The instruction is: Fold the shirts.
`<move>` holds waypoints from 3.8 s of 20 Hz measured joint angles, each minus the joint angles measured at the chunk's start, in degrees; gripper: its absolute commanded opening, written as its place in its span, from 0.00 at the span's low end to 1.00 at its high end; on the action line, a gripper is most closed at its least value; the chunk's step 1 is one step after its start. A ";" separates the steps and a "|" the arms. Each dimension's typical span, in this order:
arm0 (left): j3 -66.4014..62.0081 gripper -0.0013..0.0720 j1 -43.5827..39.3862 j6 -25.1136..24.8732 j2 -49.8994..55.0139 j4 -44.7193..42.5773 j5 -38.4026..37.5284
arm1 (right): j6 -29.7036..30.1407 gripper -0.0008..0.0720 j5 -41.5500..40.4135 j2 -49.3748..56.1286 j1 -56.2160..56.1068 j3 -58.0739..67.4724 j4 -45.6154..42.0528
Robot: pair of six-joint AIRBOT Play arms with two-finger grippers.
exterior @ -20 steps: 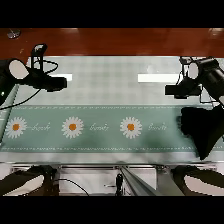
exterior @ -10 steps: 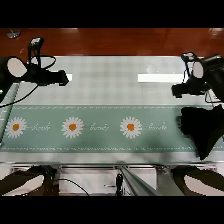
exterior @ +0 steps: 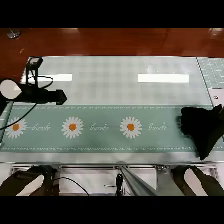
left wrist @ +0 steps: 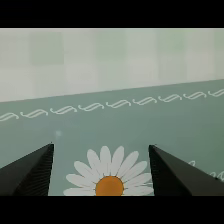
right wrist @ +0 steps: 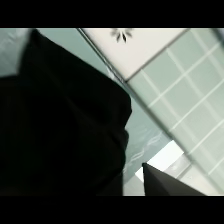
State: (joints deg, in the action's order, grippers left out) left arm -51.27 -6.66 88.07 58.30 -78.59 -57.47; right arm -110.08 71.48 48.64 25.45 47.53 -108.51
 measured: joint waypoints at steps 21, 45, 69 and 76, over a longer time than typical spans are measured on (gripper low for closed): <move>-0.26 0.97 6.45 0.96 -5.73 -1.07 3.39 | 25.11 0.05 -14.86 9.14 5.95 10.69 37.38; 4.94 0.97 2.84 0.79 -11.47 7.67 7.91 | 23.12 0.05 -10.05 22.53 -56.76 30.58 44.44; 18.73 0.97 10.03 -5.14 1.09 26.40 -5.38 | 21.22 0.87 -8.83 1.86 -15.04 -10.69 45.35; 17.81 0.97 7.34 -20.76 11.80 50.07 -2.34 | 23.76 0.87 -10.47 -3.19 -12.81 -20.17 51.36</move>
State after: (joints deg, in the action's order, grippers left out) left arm -33.45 0.69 67.31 70.11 -28.51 -59.81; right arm -86.32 61.01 45.45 12.64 27.35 -57.14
